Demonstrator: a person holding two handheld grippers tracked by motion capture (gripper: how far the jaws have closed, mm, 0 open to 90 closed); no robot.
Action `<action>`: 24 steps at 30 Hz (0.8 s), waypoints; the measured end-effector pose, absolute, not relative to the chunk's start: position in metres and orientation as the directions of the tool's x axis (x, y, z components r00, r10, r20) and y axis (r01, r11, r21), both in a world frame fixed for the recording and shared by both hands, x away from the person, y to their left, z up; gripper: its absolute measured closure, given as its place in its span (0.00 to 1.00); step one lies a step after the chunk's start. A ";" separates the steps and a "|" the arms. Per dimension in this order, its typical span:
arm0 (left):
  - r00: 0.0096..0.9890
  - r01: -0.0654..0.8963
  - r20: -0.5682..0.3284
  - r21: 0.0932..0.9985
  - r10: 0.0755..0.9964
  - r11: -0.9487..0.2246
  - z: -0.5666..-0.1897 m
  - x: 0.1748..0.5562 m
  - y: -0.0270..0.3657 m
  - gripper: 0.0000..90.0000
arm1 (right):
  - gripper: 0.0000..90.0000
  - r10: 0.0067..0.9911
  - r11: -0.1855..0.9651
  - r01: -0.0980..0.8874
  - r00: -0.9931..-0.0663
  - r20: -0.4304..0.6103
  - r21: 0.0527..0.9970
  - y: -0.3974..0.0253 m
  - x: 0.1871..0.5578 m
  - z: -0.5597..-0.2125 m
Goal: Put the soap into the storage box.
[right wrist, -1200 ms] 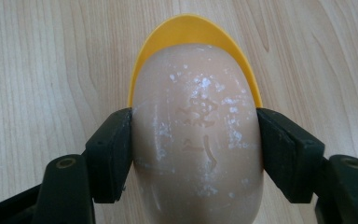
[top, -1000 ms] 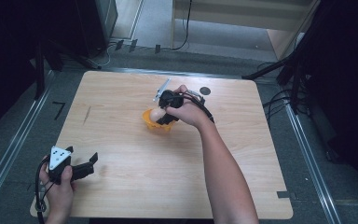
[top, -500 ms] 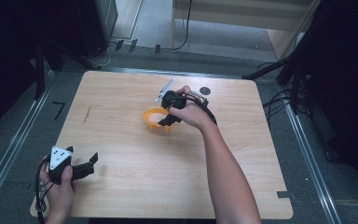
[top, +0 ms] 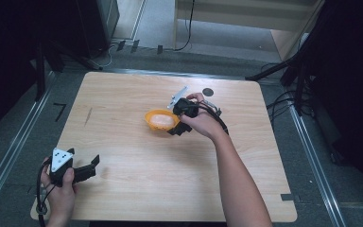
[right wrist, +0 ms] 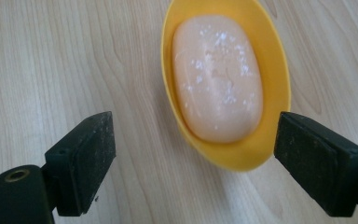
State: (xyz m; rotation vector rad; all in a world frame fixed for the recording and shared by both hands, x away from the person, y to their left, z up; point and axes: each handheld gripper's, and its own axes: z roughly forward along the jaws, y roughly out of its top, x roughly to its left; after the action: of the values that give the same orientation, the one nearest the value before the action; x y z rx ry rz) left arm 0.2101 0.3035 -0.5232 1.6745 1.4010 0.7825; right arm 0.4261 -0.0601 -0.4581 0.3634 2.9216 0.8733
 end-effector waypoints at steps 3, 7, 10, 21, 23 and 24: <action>0.196 0.488 -0.028 0.870 0.980 -0.073 -0.523 0.210 0.303 0.05 | 0.15 0.256 0.804 0.219 -0.967 0.009 0.553 -0.066 0.422 -0.460; 0.197 0.490 -0.027 0.869 0.980 -0.075 -0.523 0.210 0.303 0.05 | 0.15 0.268 0.803 0.223 -0.964 0.001 0.553 -0.073 0.417 -0.462; 0.197 0.489 -0.029 0.869 0.980 -0.073 -0.523 0.210 0.303 0.05 | 0.14 0.272 0.800 0.226 -0.962 0.000 0.557 -0.078 0.413 -0.463; 0.198 0.489 -0.024 0.869 0.980 -0.078 -0.523 0.210 0.303 0.05 | 0.11 0.286 0.796 0.236 -0.958 -0.002 0.557 -0.086 0.396 -0.474; 0.198 0.486 -0.023 0.870 0.980 -0.078 -0.523 0.210 0.302 0.05 | 0.10 0.285 0.796 0.237 -0.959 0.001 0.557 -0.088 0.392 -0.476; 0.198 0.486 -0.022 0.870 0.980 -0.079 -0.523 0.210 0.302 0.05 | 0.10 0.289 0.793 0.242 -0.957 0.005 0.559 -0.089 0.391 -0.477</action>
State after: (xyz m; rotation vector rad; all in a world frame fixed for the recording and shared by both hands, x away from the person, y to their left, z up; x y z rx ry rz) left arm 0.2103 0.3024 -0.5234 1.6851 1.3971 0.7902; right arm 0.3906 -0.0895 -0.4765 0.4298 2.8988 0.8862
